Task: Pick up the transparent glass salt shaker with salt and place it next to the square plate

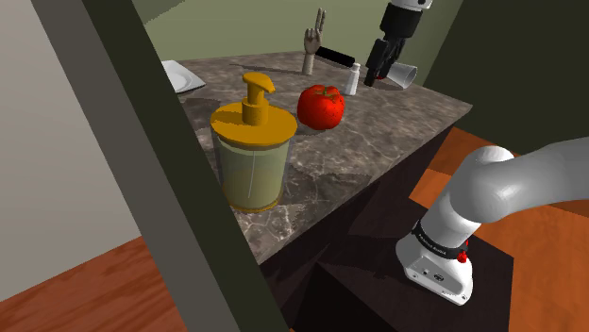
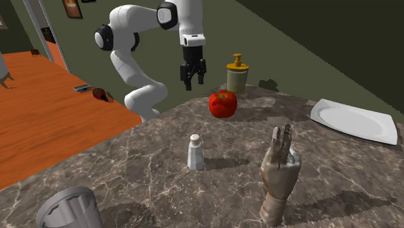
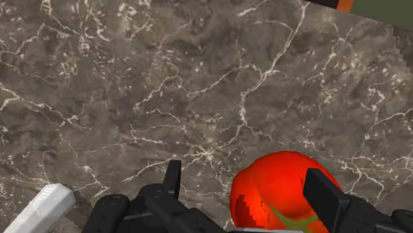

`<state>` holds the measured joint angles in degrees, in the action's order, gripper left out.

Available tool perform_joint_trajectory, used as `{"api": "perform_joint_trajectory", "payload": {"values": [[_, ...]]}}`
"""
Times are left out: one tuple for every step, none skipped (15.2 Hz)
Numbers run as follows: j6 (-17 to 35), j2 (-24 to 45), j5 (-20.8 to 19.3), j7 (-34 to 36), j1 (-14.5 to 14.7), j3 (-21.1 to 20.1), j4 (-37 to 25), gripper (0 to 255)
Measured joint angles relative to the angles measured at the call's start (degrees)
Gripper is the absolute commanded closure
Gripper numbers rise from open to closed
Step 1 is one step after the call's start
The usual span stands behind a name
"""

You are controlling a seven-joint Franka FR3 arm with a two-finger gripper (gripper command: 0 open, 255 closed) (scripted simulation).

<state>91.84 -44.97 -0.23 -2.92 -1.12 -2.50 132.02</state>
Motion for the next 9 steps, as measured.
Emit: {"api": "perform_joint_trajectory", "payload": {"values": [[0.00, 0.00, 0.00, 0.00, 0.00, 0.00, 0.00, 0], [0.60, 0.31, -0.21, -0.55, -0.22, 0.66, 0.09, 0], [1.52, 0.92, -0.36, -1.10, -0.47, 1.41, 0.11, 0], [2.37, 2.05, -0.72, -2.08, -0.88, 2.61, -0.57, 0], [3.21, 2.78, -0.91, -2.90, -1.20, 3.65, -0.84, 0], [4.36, 3.93, -1.22, -4.03, -1.60, 5.00, -1.24, 0], [5.24, 4.55, -1.32, -4.89, -1.90, 6.07, -1.37, 0], [6.34, 5.95, -1.50, -6.03, -2.24, 7.43, -2.07, 0], [7.64, 7.16, -1.55, -7.02, -2.51, 8.64, -2.36, 0]]}}
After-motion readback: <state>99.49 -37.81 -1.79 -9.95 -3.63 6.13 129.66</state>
